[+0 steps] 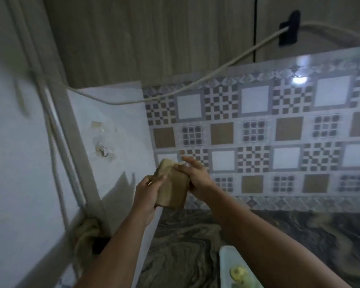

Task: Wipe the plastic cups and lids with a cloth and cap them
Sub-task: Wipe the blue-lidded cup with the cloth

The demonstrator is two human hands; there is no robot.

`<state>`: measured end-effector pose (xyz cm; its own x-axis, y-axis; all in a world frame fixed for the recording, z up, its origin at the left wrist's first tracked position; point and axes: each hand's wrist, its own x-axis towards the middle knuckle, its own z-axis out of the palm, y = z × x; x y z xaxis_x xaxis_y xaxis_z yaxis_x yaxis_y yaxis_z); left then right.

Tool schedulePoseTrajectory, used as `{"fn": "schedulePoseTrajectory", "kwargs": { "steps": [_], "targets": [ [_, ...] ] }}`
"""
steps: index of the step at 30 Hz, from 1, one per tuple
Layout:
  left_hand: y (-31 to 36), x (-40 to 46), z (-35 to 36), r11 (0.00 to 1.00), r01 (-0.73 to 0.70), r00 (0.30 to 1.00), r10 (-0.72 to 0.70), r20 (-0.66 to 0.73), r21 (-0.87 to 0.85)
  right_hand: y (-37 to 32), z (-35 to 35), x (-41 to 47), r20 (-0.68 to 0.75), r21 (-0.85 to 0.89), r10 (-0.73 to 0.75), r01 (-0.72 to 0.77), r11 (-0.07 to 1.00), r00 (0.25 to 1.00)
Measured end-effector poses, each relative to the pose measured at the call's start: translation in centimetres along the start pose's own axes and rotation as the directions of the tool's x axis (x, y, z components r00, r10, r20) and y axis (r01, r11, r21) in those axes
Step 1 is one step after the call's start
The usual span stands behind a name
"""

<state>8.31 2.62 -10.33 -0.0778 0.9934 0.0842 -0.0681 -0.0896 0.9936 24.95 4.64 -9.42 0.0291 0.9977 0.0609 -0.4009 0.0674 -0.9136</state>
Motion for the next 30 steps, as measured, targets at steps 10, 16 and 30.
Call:
{"fn": "schedulePoseTrajectory", "kwargs": {
  "steps": [10,16,30],
  "targets": [
    [-16.1,-4.9,11.0,0.801,0.588,0.754,-0.490,0.438,-0.116,13.0,-16.1,-12.3,-0.395,0.328,0.374,-0.252,0.911,0.839],
    [-20.4,-6.8,13.7,0.905,0.390,0.796,-0.423,0.434,0.167,12.8,-20.7,-16.5,-0.592,0.104,0.193,-0.164,0.981,0.782],
    [-21.0,-6.6,16.1,0.901,-0.259,0.673,-0.089,0.734,0.347,9.8,-26.1,-19.1,-0.526,-0.425,0.071,-0.334,0.841,0.847]
  ]
}}
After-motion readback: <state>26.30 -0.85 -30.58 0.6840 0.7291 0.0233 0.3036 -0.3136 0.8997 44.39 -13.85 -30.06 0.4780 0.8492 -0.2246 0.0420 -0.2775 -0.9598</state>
